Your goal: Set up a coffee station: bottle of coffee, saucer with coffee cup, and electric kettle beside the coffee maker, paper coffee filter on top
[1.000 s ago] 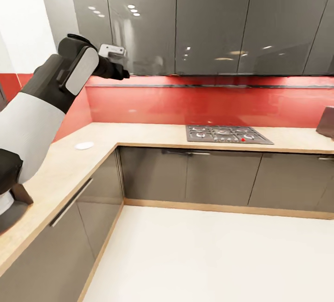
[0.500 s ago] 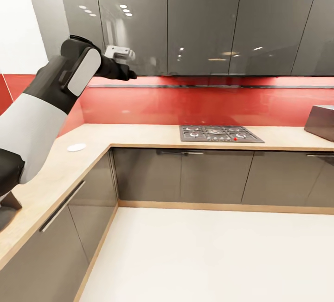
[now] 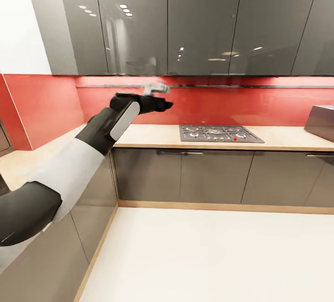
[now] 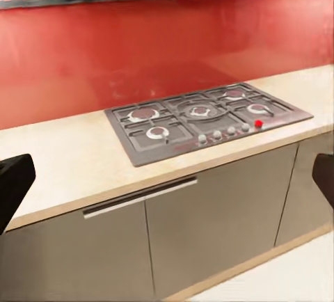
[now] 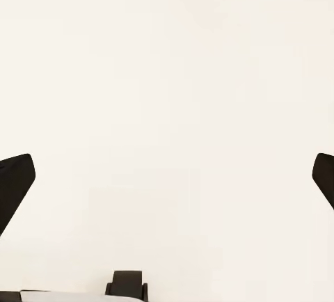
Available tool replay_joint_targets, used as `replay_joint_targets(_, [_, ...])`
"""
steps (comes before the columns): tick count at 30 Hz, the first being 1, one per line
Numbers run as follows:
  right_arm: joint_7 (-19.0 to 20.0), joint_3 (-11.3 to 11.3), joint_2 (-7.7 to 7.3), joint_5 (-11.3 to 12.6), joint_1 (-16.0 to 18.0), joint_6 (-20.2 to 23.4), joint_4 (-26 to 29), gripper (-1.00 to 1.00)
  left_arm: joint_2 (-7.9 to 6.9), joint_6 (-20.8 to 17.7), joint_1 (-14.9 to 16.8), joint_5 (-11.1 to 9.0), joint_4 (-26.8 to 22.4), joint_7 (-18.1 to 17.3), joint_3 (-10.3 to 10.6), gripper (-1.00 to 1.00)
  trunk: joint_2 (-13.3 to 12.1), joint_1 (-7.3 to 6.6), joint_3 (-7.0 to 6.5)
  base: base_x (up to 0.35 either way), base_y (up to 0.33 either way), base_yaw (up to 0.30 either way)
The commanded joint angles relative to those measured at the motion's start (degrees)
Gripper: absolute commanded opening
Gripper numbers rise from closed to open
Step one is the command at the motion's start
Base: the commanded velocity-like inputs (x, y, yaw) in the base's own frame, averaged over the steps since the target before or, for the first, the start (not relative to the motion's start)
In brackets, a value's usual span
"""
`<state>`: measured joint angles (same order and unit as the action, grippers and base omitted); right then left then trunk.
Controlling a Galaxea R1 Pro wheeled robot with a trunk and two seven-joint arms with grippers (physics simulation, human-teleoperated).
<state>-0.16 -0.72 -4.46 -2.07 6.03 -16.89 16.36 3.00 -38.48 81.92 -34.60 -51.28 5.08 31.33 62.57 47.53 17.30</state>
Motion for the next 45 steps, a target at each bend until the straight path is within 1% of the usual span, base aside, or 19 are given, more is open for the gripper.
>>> replay_joint_targets(1, [0.0,0.0,-0.02,-0.2,0.0,-0.2,0.0,1.00,0.17,0.9,-1.3,-0.5,-0.6,-0.2,0.1,1.00,0.1,0.00,0.06,0.000,0.000,0.000])
replay_joint_targets(4, [0.0,-0.1,-0.02,-0.2,0.0,-0.2,-0.1,1.00,0.50,3.9,-4.9,-0.4,-2.1,-2.6,0.1,1.00,0.1,0.00,0.06,0.000,0.000,0.000])
replay_joint_targets(6, [0.0,-0.1,-0.02,-0.2,0.0,-0.2,-0.1,1.00,0.65,6.3,-8.4,-0.4,-3.2,-4.6,0.1,1.00,0.1,0.00,0.06,0.000,0.000,0.000])
replay_joint_targets(10, [0.0,-0.1,-0.02,-0.2,0.0,-0.2,-0.1,1.00,0.23,9.3,-17.1,-0.3,-7.8,-6.3,0.3,1.00,0.1,0.00,0.06,0.000,0.000,0.000])
replay_joint_targets(12, [0.0,0.0,-0.04,-0.2,0.0,-0.2,-0.1,1.00,-1.58,10.8,-24.8,-0.2,-12.3,-7.0,0.4,1.00,0.1,0.00,0.06,0.000,0.000,0.000])
replay_joint_targets(13, [0.0,0.0,-0.08,-0.2,0.0,-0.2,-0.1,1.00,-4.93,13.8,-31.4,-0.2,-15.6,-10.4,0.4,1.00,0.1,0.00,0.06,0.000,0.000,0.000])
replay_joint_targets(15, [0.0,0.0,-0.09,-0.2,0.0,-0.2,-0.1,1.00,-6.03,15.5,-33.5,-0.2,-16.0,-12.4,0.5,1.00,0.1,0.00,0.06,0.000,0.000,0.000])
replay_joint_targets(17, [0.0,0.0,-0.10,-0.2,0.0,-0.2,-0.1,1.00,-7.31,18.3,-37.1,-0.2,-16.3,-14.9,0.5,1.00,0.1,0.00,0.06,0.000,0.000,0.000])
replay_joint_targets(18, [0.0,0.1,-0.12,-0.2,0.0,-0.2,-0.1,1.00,-8.89,22.1,-42.3,-0.2,-15.8,-16.6,0.5,1.00,0.1,0.00,0.06,0.000,0.000,0.000])
replay_joint_targets(21, [0.0,0.1,-0.16,-0.1,0.0,-0.2,-0.2,1.00,-9.90,26.3,-45.8,-0.1,-14.2,-17.4,0.6,1.00,0.1,0.00,0.06,0.000,0.000,0.000])
replay_joint_targets(24, [0.0,0.2,-0.27,-0.1,0.0,-0.2,-0.2,1.00,-10.29,28.9,-48.0,-0.1,-12.1,-17.7,0.8,1.00,0.1,0.00,0.06,0.000,0.000,0.000])
replay_joint_targets(28, [0.0,0.3,-0.47,0.0,0.0,-0.2,-0.2,1.00,-10.62,34.6,-52.1,0.0,-6.2,-17.9,1.7,1.00,0.1,0.00,0.06,0.000,0.000,0.000])
replay_joint_targets(31, [0.1,0.4,-0.46,0.1,0.0,-0.2,0.0,1.00,-10.70,42.3,-54.3,0.0,3.7,-18.0,1.9,1.00,0.1,0.00,0.06,0.000,0.000,0.000])
replay_joint_targets(34, [0.1,0.3,-0.46,0.1,0.0,-0.2,0.1,1.00,-10.67,45.3,-54.8,-0.1,8.8,-18.8,2.1,1.00,0.1,0.00,0.06,0.000,0.000,0.000])
replay_joint_targets(35, [0.1,0.4,-0.69,-0.1,0.0,-0.2,0.1,1.00,-10.53,50.4,-55.2,-0.1,18.1,-22.8,2.4,1.00,0.1,0.00,0.06,0.000,0.000,0.000])
replay_joint_targets(36, [0.1,0.5,-1.09,0.0,0.0,-0.2,0.1,1.00,-10.48,51.9,-55.3,-0.1,20.9,-23.9,2.4,1.00,0.1,0.00,0.06,0.000,0.000,0.000])
replay_joint_targets(39, [0.1,0.5,-1.57,0.0,0.0,-0.2,0.2,1.00,-10.41,54.3,-55.6,-0.2,24.5,-25.1,2.5,1.00,0.1,0.00,0.06,0.000,0.000,0.000])
replay_joint_targets(40, [0.1,0.4,-1.73,0.0,0.0,-0.2,0.2,1.00,-10.39,57.0,-58.1,-0.2,26.4,-25.7,2.5,1.00,0.1,0.00,0.06,0.000,0.000,0.000])
replay_joint_targets(45, [0.1,0.3,-1.77,0.0,0.0,-0.2,0.2,1.00,-10.43,58.7,-60.7,-0.2,27.3,-25.9,2.4,1.00,0.1,0.00,0.06,0.000,0.000,0.000])
